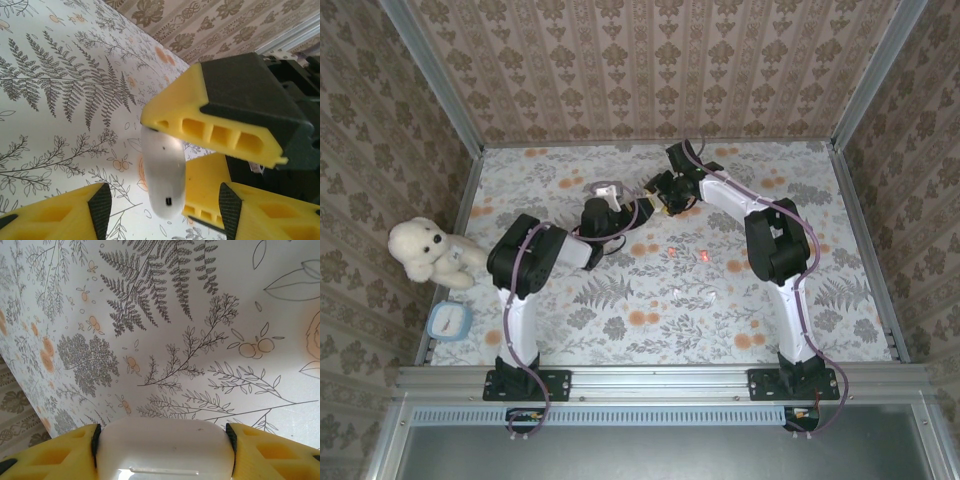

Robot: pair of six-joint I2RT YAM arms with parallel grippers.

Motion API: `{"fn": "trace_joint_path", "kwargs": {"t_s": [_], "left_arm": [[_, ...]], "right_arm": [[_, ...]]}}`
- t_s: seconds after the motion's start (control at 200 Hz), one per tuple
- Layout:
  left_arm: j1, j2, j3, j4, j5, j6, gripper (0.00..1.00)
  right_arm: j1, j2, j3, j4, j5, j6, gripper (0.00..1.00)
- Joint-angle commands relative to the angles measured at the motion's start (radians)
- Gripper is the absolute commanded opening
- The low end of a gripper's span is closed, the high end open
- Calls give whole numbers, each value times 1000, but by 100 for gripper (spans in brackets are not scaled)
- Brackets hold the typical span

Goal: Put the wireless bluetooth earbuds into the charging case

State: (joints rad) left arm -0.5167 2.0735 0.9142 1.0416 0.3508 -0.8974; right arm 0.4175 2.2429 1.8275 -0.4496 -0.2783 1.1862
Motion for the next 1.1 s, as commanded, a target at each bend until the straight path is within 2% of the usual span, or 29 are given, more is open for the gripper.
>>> {"fn": "trace_joint_path", "kwargs": {"t_s": [0.0, 0.42, 0.64, 0.765, 0.795, 0.94, 1.095], "left_arm": [[-6, 26, 39, 40, -12, -22, 59], [-9, 55, 64, 41, -9, -27, 41], [-9, 60, 66, 44, -4, -29, 22], [-9, 62, 68, 47, 0, -34, 16], [-9, 62, 68, 50, 2, -34, 16], [-7, 49, 50, 69, 12, -49, 13], [25, -9, 12, 66, 89, -60, 9]], "right_arm": [[10, -58, -7, 16, -30, 23, 53], [21, -66, -7, 20, -34, 23, 53], [24, -66, -10, 23, -35, 24, 53], [26, -70, -10, 29, -38, 28, 53], [26, -71, -10, 31, -38, 29, 54], [4, -98, -9, 42, -28, 25, 75], [-50, -185, -68, 74, -1, -73, 79]]}}
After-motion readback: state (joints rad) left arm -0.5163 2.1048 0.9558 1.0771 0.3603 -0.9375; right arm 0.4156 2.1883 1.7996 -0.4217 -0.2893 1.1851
